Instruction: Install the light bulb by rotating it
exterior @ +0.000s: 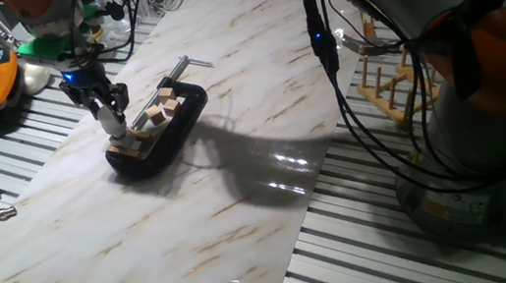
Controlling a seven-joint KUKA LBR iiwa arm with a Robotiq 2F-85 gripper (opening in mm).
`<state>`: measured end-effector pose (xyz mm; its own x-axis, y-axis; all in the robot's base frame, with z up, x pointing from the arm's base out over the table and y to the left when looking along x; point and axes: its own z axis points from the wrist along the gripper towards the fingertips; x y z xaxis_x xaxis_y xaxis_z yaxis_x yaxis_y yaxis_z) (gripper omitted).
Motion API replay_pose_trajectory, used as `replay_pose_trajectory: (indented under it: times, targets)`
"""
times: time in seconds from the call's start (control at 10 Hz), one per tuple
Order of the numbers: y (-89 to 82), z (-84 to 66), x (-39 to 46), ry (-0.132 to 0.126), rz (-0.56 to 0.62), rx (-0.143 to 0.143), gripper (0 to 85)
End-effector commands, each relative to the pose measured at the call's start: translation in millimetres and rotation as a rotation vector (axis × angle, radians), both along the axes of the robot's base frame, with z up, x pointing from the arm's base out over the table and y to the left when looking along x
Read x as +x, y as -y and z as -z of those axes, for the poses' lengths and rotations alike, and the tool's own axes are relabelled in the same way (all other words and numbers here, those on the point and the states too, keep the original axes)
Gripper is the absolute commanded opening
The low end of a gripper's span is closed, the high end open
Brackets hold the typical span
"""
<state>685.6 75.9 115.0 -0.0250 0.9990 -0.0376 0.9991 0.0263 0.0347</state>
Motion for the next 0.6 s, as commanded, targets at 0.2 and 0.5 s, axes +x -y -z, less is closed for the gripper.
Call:
replay_pose_trajectory:
  times: [0.2,0.5]
  targets:
    - [-0.1,0.4,-0.2,0.002,0.049,-0.001,0.0]
    - [0.0,1.8,-0.5,0.032,0.075,-0.002,17.0]
